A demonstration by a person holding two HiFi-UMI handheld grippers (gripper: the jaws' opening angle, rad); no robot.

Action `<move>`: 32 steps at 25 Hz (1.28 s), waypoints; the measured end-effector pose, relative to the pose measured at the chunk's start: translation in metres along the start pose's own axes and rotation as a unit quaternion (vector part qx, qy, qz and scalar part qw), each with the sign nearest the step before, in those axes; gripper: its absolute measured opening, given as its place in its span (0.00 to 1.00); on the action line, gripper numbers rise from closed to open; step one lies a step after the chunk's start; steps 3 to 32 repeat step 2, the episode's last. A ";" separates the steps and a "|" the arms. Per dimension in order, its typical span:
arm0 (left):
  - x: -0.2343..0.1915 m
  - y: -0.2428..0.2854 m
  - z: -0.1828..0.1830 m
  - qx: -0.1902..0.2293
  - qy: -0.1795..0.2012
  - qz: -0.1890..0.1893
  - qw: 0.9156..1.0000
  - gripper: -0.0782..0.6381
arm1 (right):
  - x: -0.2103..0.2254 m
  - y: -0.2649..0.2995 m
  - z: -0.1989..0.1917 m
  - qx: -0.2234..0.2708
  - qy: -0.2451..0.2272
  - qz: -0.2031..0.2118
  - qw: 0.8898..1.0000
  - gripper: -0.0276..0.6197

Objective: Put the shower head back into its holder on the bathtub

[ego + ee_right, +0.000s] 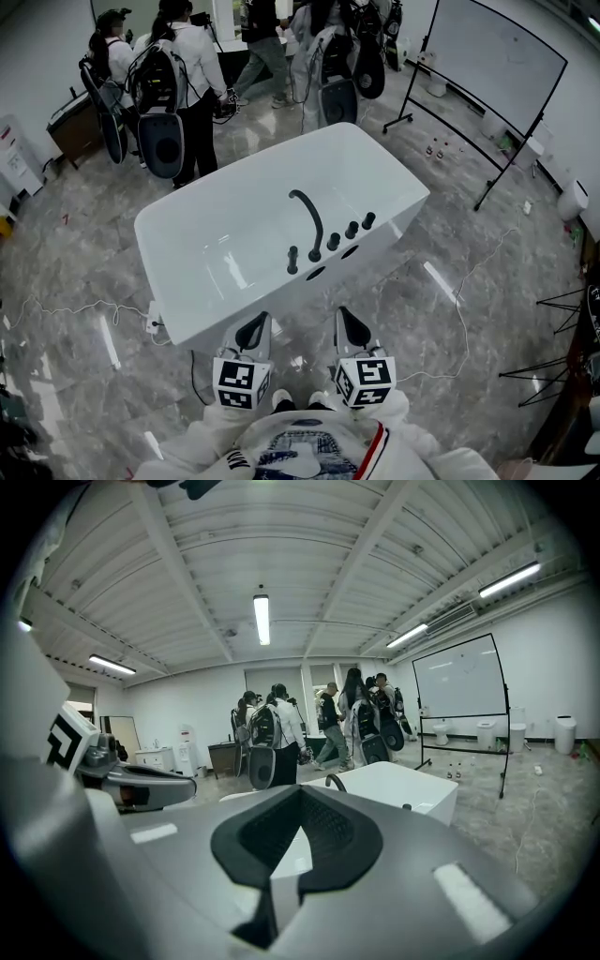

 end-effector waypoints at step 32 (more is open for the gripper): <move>0.003 0.001 -0.001 0.000 0.002 0.000 1.000 0.11 | 0.003 -0.001 -0.003 -0.001 0.001 -0.001 1.000 0.05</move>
Point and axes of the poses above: the fingertips, and each gripper's own axes: y forward along the fingers, x to its right, z out of its top, the point moved 7 cm from there along -y, backward along the fingers, and after that the axes turned 7 degrees about -z, right-handed, at the moved point
